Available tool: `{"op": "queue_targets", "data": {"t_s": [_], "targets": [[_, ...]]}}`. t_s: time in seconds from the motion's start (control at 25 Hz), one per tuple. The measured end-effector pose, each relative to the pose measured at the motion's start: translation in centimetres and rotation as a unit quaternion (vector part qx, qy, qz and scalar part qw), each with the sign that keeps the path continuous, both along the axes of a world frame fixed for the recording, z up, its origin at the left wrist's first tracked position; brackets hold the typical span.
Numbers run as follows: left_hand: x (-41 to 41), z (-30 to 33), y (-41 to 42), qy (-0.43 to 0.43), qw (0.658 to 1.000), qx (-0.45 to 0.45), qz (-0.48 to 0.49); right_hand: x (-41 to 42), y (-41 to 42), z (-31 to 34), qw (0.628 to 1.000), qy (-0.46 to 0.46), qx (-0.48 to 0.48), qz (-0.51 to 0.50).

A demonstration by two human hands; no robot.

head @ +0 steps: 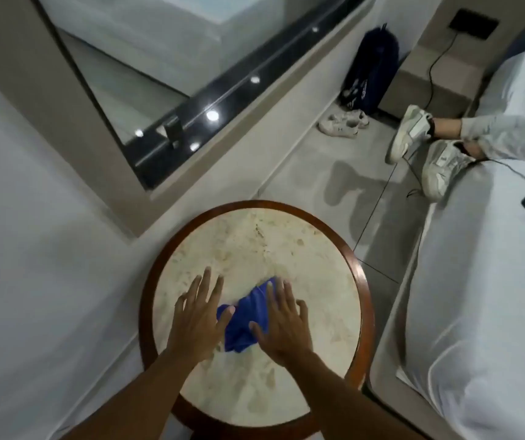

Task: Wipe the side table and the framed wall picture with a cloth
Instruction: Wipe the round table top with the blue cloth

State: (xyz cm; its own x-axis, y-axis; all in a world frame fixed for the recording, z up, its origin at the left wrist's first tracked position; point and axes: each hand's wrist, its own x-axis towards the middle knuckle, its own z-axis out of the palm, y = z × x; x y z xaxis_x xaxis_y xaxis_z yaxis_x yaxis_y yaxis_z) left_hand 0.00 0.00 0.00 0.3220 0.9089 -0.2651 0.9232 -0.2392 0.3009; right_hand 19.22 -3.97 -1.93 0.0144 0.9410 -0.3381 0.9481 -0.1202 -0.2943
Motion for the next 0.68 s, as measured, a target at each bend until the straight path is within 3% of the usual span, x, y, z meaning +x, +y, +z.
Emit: {"op": "queue_targets", "data": {"t_s": [0.08,0.28,0.36,0.56,0.68], "targets": [[0.7,-6.0,0.7,0.007,0.998,-0.020,0.059,-1.7,0.7,-5.7,0.999,-0.002,-0.013,-0.038],[2.1,-15.3,-0.7,0.022,0.996,0.081,0.019,-3.4,0.5,-13.0,0.991,-0.029,0.076,-0.108],[2.1,-15.7,-0.4,0.017,0.991,0.132,0.001,-3.7,0.8,-13.6,0.991,-0.042,0.097,-0.077],[2.3,-12.0,1.2,0.117,0.988,0.064,-0.082,-4.0,0.9,-12.2,0.997,-0.009,0.044,-0.059],[1.1,-7.5,2.0,0.107,0.987,0.081,-0.084,-4.8,1.4,-7.8,0.993,0.043,0.098,-0.057]]}}
